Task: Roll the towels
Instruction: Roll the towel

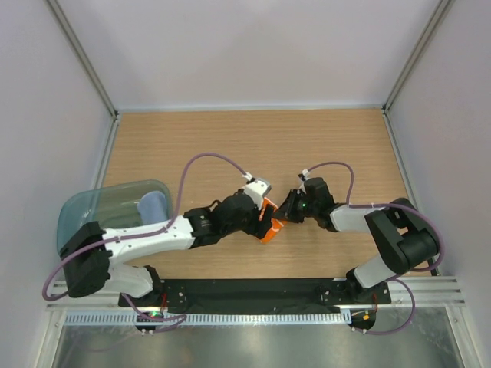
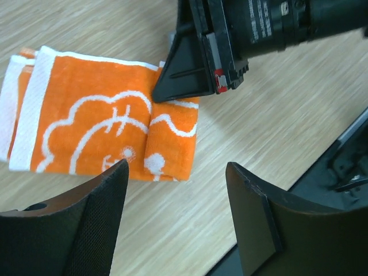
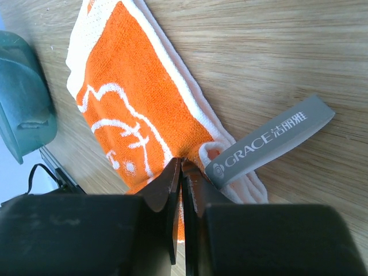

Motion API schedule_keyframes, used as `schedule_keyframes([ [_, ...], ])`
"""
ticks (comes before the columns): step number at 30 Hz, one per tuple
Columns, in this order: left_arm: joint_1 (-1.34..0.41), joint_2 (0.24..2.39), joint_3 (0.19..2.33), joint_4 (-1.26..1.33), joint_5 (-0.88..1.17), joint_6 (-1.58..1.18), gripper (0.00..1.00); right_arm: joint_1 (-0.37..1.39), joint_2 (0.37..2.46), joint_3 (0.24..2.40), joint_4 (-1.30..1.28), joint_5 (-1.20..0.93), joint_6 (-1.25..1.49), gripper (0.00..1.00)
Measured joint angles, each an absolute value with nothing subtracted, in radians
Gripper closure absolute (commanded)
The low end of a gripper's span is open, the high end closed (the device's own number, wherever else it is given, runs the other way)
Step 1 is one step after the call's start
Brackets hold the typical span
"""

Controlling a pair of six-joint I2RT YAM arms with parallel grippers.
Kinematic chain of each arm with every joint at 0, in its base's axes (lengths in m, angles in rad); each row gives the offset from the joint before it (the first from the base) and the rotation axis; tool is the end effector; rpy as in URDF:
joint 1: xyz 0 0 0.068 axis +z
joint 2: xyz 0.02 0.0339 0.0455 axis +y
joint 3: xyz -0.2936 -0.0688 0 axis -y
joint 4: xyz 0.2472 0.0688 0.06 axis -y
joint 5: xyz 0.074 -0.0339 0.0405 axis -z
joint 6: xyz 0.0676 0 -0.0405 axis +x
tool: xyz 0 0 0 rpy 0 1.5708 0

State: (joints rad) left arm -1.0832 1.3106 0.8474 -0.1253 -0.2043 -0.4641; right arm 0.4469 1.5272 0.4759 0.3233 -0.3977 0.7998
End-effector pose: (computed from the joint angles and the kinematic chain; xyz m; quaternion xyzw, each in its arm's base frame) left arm 0.1569 -0.2666 0.2626 0.2214 0.8502 -0.2635 0.3985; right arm 0.2446 0.1463 0.1313 0.0775 0.8948 0.3804 0.2203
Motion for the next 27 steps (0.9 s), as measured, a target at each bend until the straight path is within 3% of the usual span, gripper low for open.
schedule_keyframes([
  [9, -1.102, 1.541, 0.851, -0.033, -0.121, -0.28, 0.28, 0.45, 1.527, 0.492, 0.294, -0.395, 0.779, 0.89],
  [27, -1.114, 1.677, 0.875, 0.009, -0.124, -0.258, 0.28, 0.452, 1.572, 0.541, 0.275, -0.407, 0.765, 0.9],
])
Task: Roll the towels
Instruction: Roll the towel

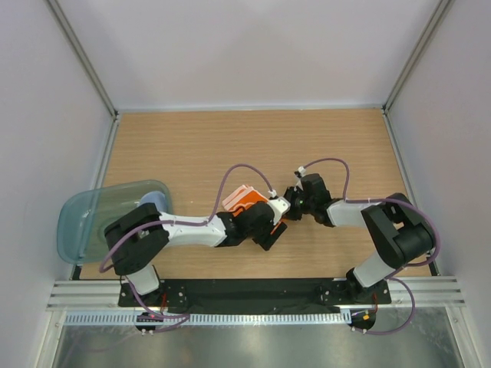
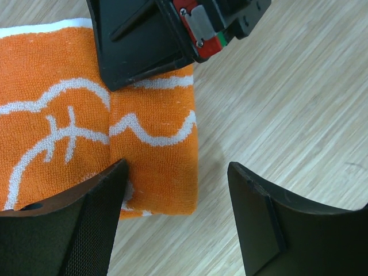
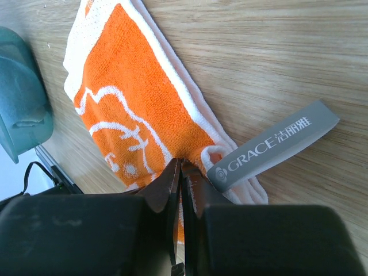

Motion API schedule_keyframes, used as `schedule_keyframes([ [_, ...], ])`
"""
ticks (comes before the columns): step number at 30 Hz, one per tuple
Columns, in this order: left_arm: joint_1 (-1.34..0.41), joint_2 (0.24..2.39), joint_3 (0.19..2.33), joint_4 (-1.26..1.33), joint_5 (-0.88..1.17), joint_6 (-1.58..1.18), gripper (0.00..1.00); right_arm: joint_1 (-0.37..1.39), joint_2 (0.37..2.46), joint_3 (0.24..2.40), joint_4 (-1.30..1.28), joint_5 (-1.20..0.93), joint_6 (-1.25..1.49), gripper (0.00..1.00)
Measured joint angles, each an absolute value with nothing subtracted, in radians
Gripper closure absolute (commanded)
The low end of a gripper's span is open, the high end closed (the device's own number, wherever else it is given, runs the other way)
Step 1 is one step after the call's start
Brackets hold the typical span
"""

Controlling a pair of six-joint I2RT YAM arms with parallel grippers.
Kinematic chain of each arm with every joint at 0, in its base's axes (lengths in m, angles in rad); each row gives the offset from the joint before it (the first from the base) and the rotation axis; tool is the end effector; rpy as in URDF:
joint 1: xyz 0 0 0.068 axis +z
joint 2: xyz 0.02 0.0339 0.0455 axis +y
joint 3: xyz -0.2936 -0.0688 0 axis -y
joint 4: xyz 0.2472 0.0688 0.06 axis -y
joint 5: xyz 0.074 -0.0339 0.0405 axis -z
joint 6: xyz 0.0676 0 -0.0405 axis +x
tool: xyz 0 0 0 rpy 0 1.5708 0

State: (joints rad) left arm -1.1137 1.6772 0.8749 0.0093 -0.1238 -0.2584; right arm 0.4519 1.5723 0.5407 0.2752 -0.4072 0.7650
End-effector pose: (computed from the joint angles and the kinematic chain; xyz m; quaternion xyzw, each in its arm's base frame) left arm 0.1686 -0.3240 0.1689 0.3617 0.8501 -0.1954 0.3291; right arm 0.2562 0.1541 0.1324 0.0611 0.9008 0.3740 0.2121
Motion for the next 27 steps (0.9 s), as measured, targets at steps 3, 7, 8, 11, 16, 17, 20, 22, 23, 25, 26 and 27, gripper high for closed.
schedule_keyframes([
  [3, -1.116, 1.684, 0.875, 0.008, -0.14, -0.273, 0.29, 0.453, 1.576, 0.546, 0.273, -0.407, 0.765, 0.9],
  [7, -1.131, 1.678, 0.865, 0.003, -0.177, -0.305, 0.3, 0.453, 1.578, 0.55, 0.267, -0.407, 0.765, 0.9],
  [8, -1.137, 1.672, 0.858, 0.001, -0.188, -0.313, 0.31, 0.453, 1.578, 0.55, 0.265, -0.407, 0.765, 0.9],
  [11, -1.155, 1.647, 0.838, -0.021, -0.221, -0.336, 0.37, 0.453, 1.578, 0.554, 0.26, -0.407, 0.763, 0.9],
  [16, -1.193, 1.62, 0.81, -0.064, -0.27, -0.364, 0.42, 0.453, 1.578, 0.563, 0.245, -0.406, 0.762, 0.9],
  [17, -1.201, 1.618, 0.802, -0.075, -0.273, -0.368, 0.43, 0.453, 1.578, 0.564, 0.243, -0.406, 0.762, 0.9],
  [20, -1.221, 1.618, 0.793, -0.095, -0.287, -0.383, 0.44, 0.453, 1.578, 0.565, 0.238, -0.406, 0.762, 0.9],
  [22, -1.229, 1.62, 0.796, -0.1, -0.297, -0.386, 0.45, 0.453, 1.578, 0.565, 0.238, -0.406, 0.762, 0.9],
  [23, -1.232, 1.623, 0.799, -0.104, -0.301, -0.386, 0.46, 0.453, 1.579, 0.565, 0.238, -0.407, 0.762, 0.91],
  [25, -1.239, 1.635, 0.815, -0.112, -0.318, -0.387, 0.46, 0.453, 1.58, 0.565, 0.238, -0.407, 0.762, 0.9],
  [26, -1.244, 1.642, 0.825, -0.118, -0.334, -0.386, 0.45, 0.453, 1.58, 0.565, 0.238, -0.407, 0.762, 0.9],
  [27, -1.25, 1.645, 0.832, -0.127, -0.349, -0.386, 0.44, 0.453, 1.58, 0.565, 0.238, -0.407, 0.762, 0.91],
])
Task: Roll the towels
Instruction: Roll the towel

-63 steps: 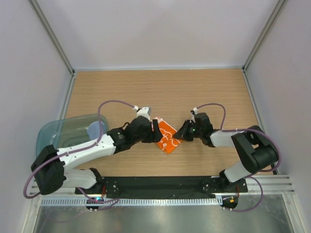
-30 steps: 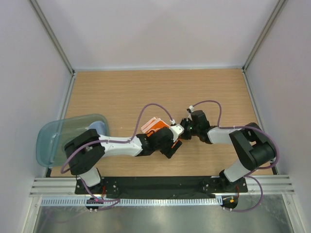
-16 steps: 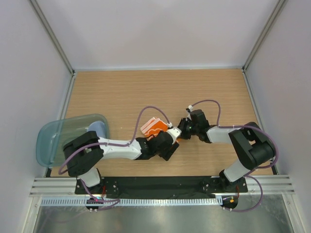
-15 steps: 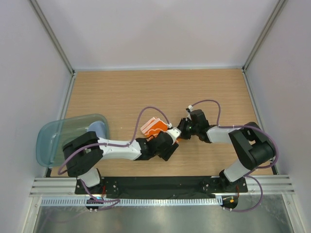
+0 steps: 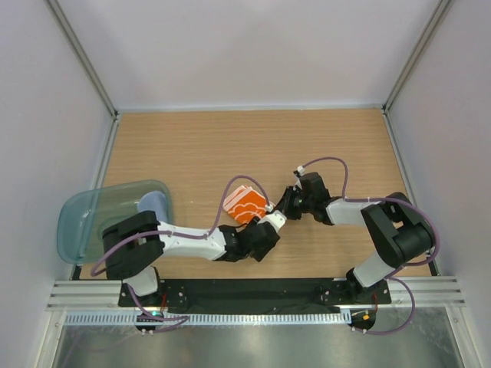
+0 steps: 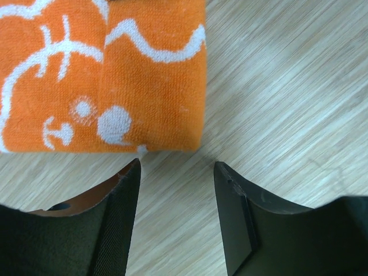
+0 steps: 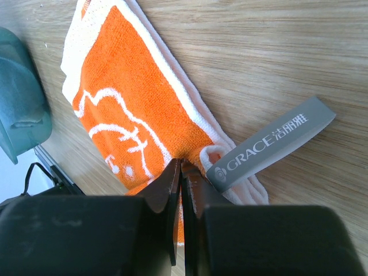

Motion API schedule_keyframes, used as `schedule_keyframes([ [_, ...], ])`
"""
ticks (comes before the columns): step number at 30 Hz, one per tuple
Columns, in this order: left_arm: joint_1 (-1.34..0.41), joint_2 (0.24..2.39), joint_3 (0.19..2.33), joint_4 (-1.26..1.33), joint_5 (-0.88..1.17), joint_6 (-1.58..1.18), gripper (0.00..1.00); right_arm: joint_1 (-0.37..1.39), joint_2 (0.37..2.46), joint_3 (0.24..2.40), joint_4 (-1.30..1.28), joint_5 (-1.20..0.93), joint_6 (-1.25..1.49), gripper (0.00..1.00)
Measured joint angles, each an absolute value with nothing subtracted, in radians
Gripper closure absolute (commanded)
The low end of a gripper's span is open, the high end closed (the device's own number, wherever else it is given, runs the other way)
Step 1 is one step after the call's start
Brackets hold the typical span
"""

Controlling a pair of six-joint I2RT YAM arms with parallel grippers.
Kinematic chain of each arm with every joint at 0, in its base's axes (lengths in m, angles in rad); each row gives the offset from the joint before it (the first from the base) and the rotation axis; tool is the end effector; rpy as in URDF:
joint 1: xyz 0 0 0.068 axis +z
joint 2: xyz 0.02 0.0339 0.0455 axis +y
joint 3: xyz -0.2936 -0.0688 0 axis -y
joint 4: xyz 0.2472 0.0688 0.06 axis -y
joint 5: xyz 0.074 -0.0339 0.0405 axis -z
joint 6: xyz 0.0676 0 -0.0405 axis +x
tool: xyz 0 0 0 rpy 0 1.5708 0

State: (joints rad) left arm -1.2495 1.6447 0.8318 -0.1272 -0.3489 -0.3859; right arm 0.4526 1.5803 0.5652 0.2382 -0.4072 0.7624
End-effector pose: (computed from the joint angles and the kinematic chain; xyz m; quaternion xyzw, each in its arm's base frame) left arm 0.1281 -0.3118 0.1569 0.3429 0.8729 -0.1100 0.3293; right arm 0.2592 0.1558 0.1333 0.0621 0.9044 0.3692 0.2044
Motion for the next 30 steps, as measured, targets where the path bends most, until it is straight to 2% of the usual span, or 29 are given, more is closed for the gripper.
schedule_keyframes([
  [12, -1.275, 1.444, 0.914, -0.266, -0.413, -0.289, 0.28, 0.453, 1.587, 0.572, 0.234, -0.413, 0.762, 0.9],
  [16, -1.273, 1.481, 0.962, -0.245, -0.395, -0.251, 0.28, 0.453, 1.599, 0.583, 0.233, -0.419, 0.762, 0.9],
  [24, -1.225, 1.735, 0.993, -0.194, -0.363, -0.242, 0.3, 0.453, 1.604, 0.585, 0.238, -0.427, 0.763, 0.9],
  [30, -1.192, 1.765, 1.005, -0.179, -0.363, -0.241, 0.35, 0.453, 1.604, 0.585, 0.238, -0.43, 0.763, 0.9],
])
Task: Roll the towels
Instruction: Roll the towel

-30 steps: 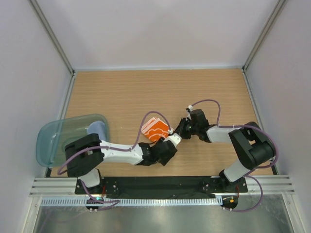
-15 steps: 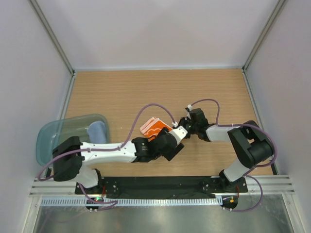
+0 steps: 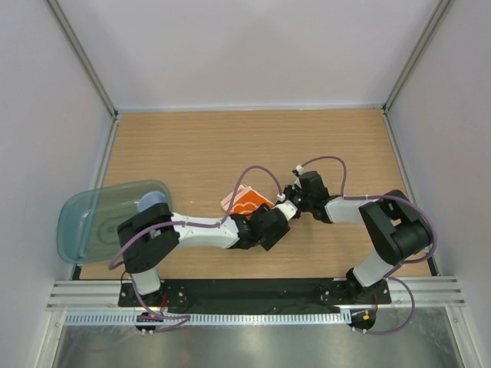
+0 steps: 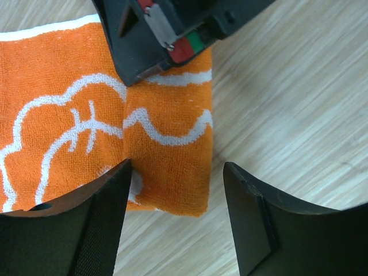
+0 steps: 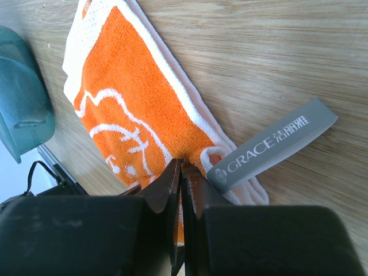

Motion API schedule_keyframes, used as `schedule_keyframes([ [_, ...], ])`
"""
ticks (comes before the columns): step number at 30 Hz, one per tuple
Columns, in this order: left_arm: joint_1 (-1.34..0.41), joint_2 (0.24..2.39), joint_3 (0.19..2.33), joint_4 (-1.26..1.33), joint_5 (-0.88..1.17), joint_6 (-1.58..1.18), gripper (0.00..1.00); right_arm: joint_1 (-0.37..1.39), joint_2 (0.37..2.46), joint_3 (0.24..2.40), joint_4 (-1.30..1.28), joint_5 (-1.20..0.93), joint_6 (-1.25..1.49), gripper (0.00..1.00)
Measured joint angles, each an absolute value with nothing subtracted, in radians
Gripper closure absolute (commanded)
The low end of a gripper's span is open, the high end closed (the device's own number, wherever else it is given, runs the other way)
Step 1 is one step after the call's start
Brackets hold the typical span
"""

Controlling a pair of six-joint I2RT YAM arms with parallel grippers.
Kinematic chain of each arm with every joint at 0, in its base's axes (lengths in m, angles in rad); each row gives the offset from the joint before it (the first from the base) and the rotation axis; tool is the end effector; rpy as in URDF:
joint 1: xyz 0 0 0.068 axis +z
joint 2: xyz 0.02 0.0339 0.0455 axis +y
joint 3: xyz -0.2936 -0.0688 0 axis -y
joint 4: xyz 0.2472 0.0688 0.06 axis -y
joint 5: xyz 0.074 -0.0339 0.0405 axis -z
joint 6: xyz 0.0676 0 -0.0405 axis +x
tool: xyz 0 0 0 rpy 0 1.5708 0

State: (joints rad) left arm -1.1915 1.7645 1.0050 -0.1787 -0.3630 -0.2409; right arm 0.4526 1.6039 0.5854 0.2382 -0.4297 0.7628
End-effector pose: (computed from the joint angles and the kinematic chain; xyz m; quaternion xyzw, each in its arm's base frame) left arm 0.1623 -0.3424 0.1643 0.3778 0.8569 -0.0715 0.3434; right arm 0.2636 0.1595 0.1327 0.0582 0.9035 0.3763 0.1965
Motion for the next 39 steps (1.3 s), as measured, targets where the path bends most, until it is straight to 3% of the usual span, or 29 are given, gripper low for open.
schedule_keyframes([
  [10, -1.183, 1.77, 0.984, -0.161, -0.36, -0.253, 0.64, 0.453, 1.619, 0.585, 0.257, -0.441, 0.763, 0.91],
  [13, -1.182, 1.765, 0.971, -0.143, -0.358, -0.255, 0.79, 0.453, 1.621, 0.585, 0.262, -0.444, 0.763, 0.91],
  [14, -1.182, 1.759, 0.965, -0.137, -0.356, -0.257, 0.9, 0.453, 1.623, 0.585, 0.264, -0.445, 0.764, 0.91],
  [16, -1.182, 1.752, 0.957, -0.127, -0.352, -0.263, 1.0, 0.453, 1.624, 0.585, 0.265, -0.447, 0.764, 0.91],
  [23, -1.179, 1.695, 0.895, -0.101, -0.313, -0.31, 1.0, 0.452, 1.628, 0.614, 0.229, -0.456, 0.761, 0.69],
  [33, -1.177, 1.626, 0.854, -0.123, -0.198, -0.407, 1.0, 0.395, 1.623, 0.773, -0.08, -0.266, 0.681, 0.62],
  [39, -1.158, 1.625, 0.851, -0.115, -0.14, -0.475, 1.0, 0.384, 1.5, 0.836, -0.264, -0.133, 0.64, 0.58],
])
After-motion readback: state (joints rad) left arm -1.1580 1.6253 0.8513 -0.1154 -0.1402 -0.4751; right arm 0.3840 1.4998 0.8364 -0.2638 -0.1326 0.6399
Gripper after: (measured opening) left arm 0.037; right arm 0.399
